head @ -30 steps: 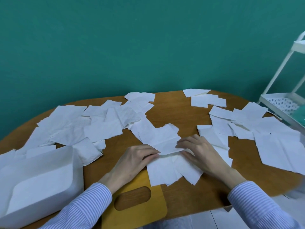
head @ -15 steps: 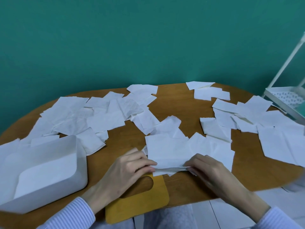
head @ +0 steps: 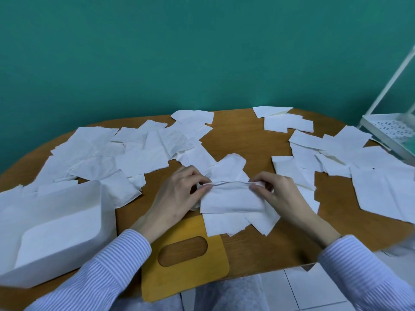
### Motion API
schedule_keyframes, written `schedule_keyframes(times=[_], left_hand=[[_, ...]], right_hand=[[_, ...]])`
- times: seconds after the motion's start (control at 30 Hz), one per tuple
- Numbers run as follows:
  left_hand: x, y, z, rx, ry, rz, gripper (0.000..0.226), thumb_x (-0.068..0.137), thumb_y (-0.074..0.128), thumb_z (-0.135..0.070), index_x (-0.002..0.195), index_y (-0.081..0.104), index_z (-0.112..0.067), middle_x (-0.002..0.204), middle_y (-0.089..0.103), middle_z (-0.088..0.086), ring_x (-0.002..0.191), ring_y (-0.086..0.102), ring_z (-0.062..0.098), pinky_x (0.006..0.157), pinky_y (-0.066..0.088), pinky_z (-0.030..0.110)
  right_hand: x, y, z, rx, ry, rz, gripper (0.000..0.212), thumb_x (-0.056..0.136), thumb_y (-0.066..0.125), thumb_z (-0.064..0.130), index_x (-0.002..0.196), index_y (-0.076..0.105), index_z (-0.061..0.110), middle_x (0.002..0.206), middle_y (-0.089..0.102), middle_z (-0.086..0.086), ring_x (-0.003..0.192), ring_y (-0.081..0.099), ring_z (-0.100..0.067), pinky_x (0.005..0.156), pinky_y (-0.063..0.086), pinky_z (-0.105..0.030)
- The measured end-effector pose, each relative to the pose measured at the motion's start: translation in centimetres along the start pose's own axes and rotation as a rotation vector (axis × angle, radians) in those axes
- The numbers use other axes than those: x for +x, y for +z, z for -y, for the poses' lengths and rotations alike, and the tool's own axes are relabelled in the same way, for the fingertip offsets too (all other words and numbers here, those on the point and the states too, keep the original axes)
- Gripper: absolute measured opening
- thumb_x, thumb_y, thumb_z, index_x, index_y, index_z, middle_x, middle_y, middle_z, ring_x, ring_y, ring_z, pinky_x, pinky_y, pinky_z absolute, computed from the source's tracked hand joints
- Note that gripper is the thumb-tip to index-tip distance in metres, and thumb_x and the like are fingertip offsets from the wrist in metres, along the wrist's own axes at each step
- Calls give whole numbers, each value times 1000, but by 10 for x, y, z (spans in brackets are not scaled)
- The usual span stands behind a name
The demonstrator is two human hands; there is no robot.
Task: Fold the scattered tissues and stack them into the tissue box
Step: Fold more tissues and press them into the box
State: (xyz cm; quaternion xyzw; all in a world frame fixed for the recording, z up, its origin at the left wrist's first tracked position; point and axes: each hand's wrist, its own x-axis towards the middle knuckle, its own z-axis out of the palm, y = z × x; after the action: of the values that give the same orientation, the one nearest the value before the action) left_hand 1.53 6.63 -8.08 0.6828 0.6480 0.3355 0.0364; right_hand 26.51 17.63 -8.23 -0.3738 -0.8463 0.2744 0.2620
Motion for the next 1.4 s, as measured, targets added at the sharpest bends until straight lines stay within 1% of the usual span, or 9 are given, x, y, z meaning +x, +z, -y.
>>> schedule_keyframes(times=[0.13, 0.27, 0.47, 0.57, 0.77, 0.93, 1.07, 1.23, 1.4], left_hand=[[0, 9, 2, 71, -13, 5, 27, 99, 60, -35, 123, 67, -26, 114, 54, -14, 105, 45, 2, 78, 47, 24], [-17, 13, 4, 27, 77, 87, 28, 98, 62, -37, 124, 66, -30, 120, 54, -16, 105, 47, 3, 86, 43, 24], [-29, 22, 14, 57, 148, 191, 27, 93, 61, -51, 112, 72, -35, 114, 60, -22, 103, 49, 2, 84, 45, 34], [-28, 24, 16, 36, 133, 187, 24, 94, 62, -50, 107, 74, -35, 113, 64, -23, 103, 52, 1, 88, 46, 34], [-27, 16, 15, 126, 208, 192, 23, 99, 58, -41, 103, 76, -27, 109, 69, -18, 99, 59, 2, 86, 51, 31], [-27, 10, 10, 96, 174, 173, 22, 99, 59, -39, 103, 75, -25, 104, 68, -18, 95, 56, 0, 80, 51, 26], [-29, -1, 2, 95, 203, 137, 22, 99, 61, -41, 106, 74, -24, 103, 67, -17, 94, 56, 2, 80, 49, 24], [-46, -9, -9, 90, 279, 98, 21, 99, 63, -39, 107, 73, -23, 100, 67, -14, 92, 57, 4, 77, 50, 25], [-49, -44, -23, 17, 233, -23, 18, 98, 64, -31, 106, 76, -21, 96, 68, -14, 88, 58, 3, 74, 50, 23]], right_hand=[[14, 14, -7, -12, 54, -21, 14, 94, 64, 23, 106, 67, 28, 96, 68, 14, 87, 60, -3, 79, 51, -30], [10, 15, -9, -1, 10, -42, 37, 95, 64, 29, 130, 55, 33, 125, 60, 15, 114, 54, -3, 96, 44, -24], [-23, 11, -18, -215, -278, 220, 31, 95, 59, 44, 124, 61, 36, 134, 54, 22, 126, 46, 3, 104, 38, -23], [-30, 13, -24, -292, -302, 225, 31, 96, 55, 46, 125, 60, 35, 136, 54, 20, 127, 46, 2, 103, 42, -28], [-27, 15, -15, -412, -399, 134, 25, 98, 58, 36, 120, 62, 26, 127, 62, 10, 117, 56, -8, 96, 46, -27], [-31, 15, -12, -562, -544, 43, 14, 99, 55, 23, 106, 66, 16, 108, 67, 1, 94, 65, -19, 75, 54, -35], [-35, 7, 1, -571, -523, -27, 19, 100, 52, 22, 110, 65, 14, 98, 67, 0, 83, 64, -19, 67, 54, -32], [-45, 0, 18, -548, -548, -16, 19, 99, 52, 21, 113, 64, 15, 98, 66, -1, 82, 65, -19, 65, 55, -30], [-49, -17, 44, -436, -540, -6, 31, 94, 51, 7, 120, 61, 20, 107, 64, 4, 93, 65, -15, 73, 55, -26]])
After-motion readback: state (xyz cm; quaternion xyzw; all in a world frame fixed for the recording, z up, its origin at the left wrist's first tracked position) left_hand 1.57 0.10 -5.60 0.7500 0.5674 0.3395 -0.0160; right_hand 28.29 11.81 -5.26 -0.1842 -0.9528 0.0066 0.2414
